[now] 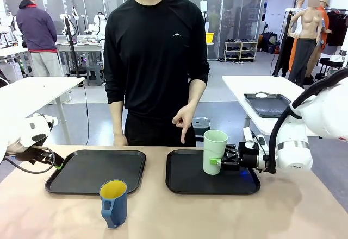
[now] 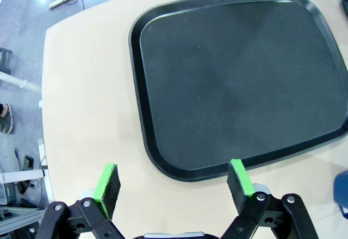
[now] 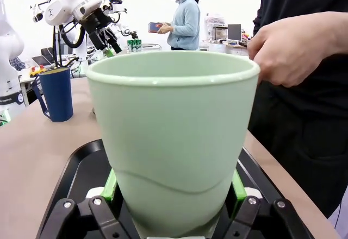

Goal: Sort and store the cups by type.
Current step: Place the picked Reusable plastic cup into the Flat Tray indicated by the person.

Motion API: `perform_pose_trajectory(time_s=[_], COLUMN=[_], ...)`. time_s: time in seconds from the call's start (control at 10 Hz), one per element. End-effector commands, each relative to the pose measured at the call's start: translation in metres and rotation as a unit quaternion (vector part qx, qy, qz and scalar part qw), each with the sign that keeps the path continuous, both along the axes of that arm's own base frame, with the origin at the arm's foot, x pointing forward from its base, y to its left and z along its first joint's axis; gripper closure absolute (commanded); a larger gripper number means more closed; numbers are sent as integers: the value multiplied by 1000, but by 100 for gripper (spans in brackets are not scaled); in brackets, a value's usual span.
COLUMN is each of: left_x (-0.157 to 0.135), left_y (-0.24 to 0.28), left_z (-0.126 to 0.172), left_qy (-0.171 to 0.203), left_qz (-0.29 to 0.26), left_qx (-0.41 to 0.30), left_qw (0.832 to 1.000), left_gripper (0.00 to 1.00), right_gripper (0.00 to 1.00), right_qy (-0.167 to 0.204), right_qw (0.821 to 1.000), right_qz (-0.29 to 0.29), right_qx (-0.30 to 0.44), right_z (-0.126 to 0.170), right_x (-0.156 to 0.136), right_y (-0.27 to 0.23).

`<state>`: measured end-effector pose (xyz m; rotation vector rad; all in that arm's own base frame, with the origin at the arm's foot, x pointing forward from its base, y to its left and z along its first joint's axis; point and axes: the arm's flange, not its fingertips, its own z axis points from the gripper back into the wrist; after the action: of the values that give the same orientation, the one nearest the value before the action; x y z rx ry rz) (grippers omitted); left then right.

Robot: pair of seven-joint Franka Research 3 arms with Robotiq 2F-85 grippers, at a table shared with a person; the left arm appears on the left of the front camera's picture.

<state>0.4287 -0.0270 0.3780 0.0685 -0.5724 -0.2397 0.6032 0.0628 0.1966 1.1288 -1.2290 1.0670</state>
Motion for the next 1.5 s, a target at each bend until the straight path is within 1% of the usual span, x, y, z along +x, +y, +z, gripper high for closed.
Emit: perform_pose_trajectory(time_s=[0.0, 0.4, 0.6, 0.7, 0.8, 1.0, 1.1, 1.4], left_x=[0, 0, 0, 0, 0, 0, 0, 0], left_y=[0, 0, 0, 0, 0, 0, 0, 0], left_z=[0, 0, 0, 0, 0, 0, 0, 0], left_qy=[2, 2, 2, 2, 2, 2, 2, 2], left_qz=[-2, -2, -2, -2, -2, -2, -2, -2], left_qx=[4, 4, 4, 4, 4, 4, 4, 4], left_qw=[1000, 1000, 1000, 1000, 1000, 1000, 1000, 1000], left_gripper=[0, 0, 0, 0, 0, 0, 0, 0], right_gripper=[0, 0, 0, 0, 0, 0, 0, 0], right_qy=[15, 15, 22, 32, 32, 50, 52, 57], right_qw=[1000, 1000, 1000, 999, 999, 998, 998, 998], right_qz=[-6, -6, -7, -5, -2, 13, 20, 11], right_qx=[-5, -8, -9, -16, -15, -23, -16, -26], right_z=[3, 5, 7, 9, 11, 15, 16, 20], right_x=[7, 5, 3, 1, 0, -5, -7, -19], right_y=[2, 0, -4, -8, -13, -22, -27, -55])
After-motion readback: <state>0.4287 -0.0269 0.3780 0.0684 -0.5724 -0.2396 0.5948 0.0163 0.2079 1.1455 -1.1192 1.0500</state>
